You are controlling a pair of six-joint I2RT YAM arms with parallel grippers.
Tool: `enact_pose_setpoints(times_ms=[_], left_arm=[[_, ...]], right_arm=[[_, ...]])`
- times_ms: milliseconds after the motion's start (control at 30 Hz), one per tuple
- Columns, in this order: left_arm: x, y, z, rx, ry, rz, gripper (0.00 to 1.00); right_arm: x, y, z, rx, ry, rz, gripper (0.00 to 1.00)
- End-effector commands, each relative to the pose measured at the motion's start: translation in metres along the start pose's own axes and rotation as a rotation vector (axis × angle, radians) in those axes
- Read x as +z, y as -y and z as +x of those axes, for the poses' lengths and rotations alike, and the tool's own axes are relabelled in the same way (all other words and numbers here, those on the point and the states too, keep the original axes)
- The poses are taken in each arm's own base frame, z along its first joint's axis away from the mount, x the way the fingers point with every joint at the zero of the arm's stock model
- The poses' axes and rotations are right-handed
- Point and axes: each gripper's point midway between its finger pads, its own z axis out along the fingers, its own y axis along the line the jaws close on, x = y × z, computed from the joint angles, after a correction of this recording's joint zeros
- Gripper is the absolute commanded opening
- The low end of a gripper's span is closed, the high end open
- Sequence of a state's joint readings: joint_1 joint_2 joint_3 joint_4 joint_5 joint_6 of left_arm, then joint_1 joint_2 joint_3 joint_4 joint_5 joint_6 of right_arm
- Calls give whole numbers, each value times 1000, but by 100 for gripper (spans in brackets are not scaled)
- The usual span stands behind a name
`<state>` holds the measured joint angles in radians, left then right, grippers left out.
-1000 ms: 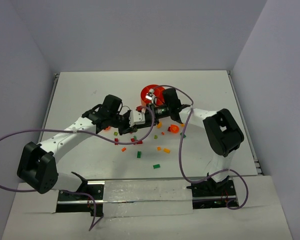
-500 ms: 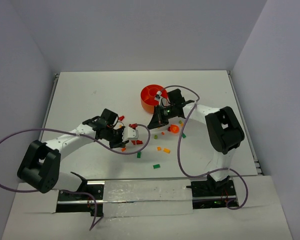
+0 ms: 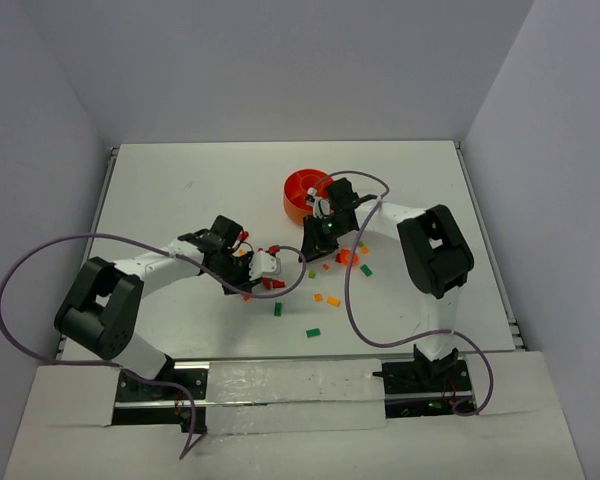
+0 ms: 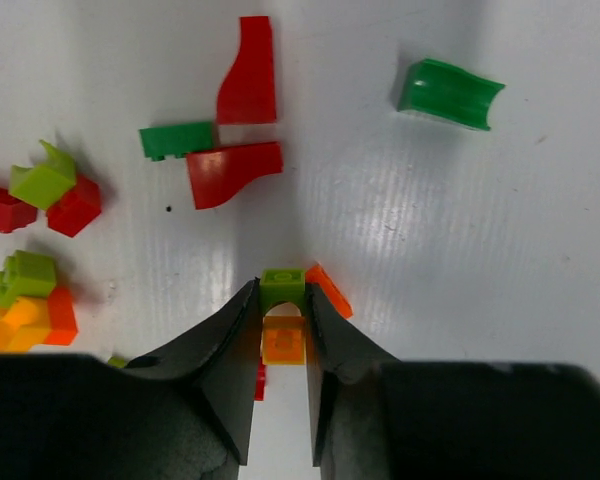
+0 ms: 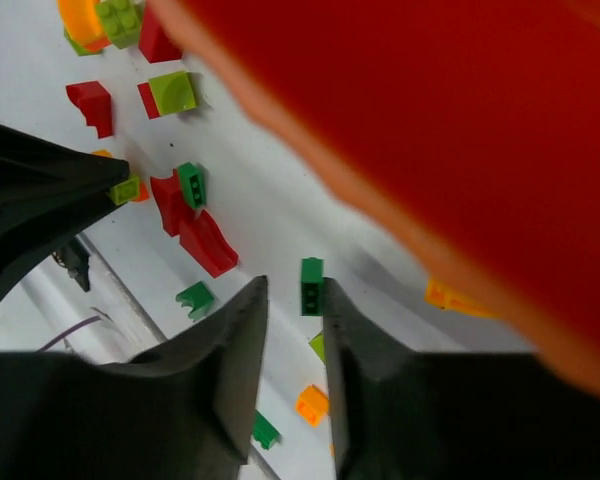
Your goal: Sort the legos into containers by color
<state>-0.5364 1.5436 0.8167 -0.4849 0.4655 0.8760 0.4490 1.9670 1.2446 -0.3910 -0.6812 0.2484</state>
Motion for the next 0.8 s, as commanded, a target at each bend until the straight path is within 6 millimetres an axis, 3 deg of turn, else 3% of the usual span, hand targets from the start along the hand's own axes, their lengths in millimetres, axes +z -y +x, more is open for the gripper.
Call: enact_pose_setpoints(times_ms=[0,133,267,467,667,767], left_arm=[[-7,-28,-14,14,34,-69,35],[-26,-50,-26,11,76,-107,45],[-39,-63,-36,-5,108,-130,43],[-61,-80,-48,-42,162,-175,40],[-66,-88,-48,-105,191,-219,41],[-65,-86,-50,-170,212,-224,45]], right_arm=[[1,2,3,-8,-29,43,41],[-4,-11,3,-34,-20,21,47],[-9,-27,4,-71,-13,-12,46],[-29,-67,3,-207,47,-41,46],[-42,-76,-4,-261,108,5,49],[-49,-75,-12,-279,144,48,59]])
